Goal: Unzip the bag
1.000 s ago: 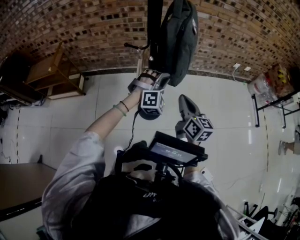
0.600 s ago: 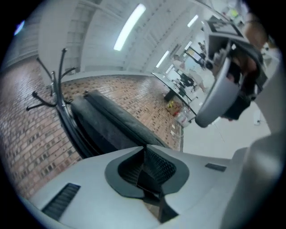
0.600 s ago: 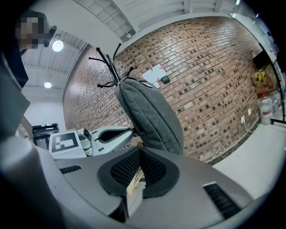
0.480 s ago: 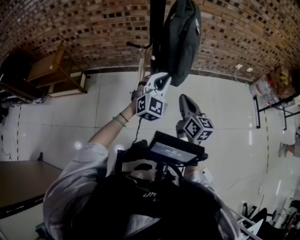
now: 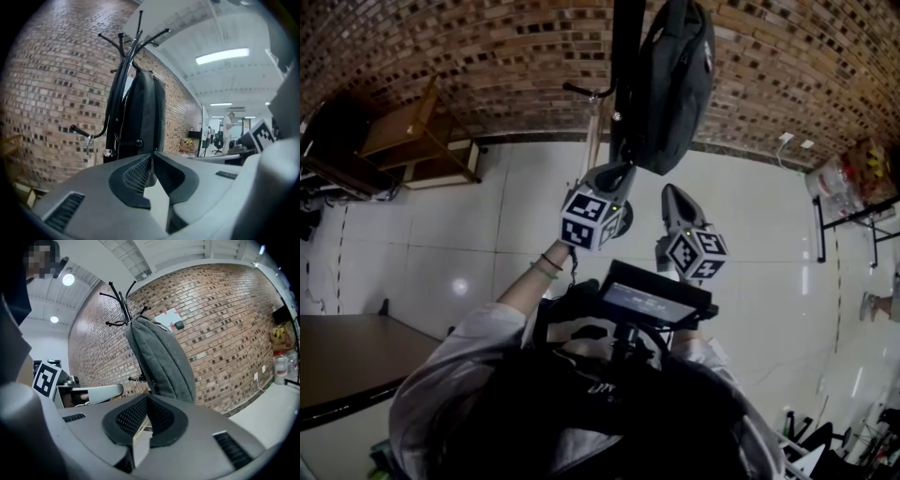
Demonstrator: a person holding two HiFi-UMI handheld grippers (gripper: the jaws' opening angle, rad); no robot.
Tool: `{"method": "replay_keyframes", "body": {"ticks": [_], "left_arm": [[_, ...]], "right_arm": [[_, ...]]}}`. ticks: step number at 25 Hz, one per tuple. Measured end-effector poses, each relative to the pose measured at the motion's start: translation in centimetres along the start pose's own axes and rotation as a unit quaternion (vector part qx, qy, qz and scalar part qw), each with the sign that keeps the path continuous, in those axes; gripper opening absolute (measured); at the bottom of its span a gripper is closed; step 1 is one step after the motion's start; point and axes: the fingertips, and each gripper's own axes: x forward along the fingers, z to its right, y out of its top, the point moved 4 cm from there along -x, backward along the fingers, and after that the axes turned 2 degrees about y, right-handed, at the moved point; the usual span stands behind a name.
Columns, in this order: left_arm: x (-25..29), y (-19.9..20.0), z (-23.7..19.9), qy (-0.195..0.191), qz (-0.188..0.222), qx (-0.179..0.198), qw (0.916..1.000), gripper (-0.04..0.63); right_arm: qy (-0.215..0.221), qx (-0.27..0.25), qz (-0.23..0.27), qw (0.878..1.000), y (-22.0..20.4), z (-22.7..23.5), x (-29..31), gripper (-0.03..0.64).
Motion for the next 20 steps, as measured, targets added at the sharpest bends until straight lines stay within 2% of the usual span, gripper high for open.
{"method": "replay_keyframes", "body": {"ticks": [3,8,20], "left_arm": [[-0.2,-1.2,-0.6,0.006,-0.01,-0.029,0.9995,0.028],[-0.1,-1.7,-1.7,0.016,-0.019,-0.037,0.999,0.028],[0.3,-0.7,-2.3,0.014,-0.015,-0.026,0.9995,0.028]], "right_arm": [[-0.013,-0.027,-0.003,1.0,0.2,-0.2,0.4,-0.002],[-0.011,-0.033,-0.004,0.999,0.7,-0.4,0.8,-0.003],[-0.018,-0.044,0.008,0.999,1.6,-0.5,1.1,-0.003]]}}
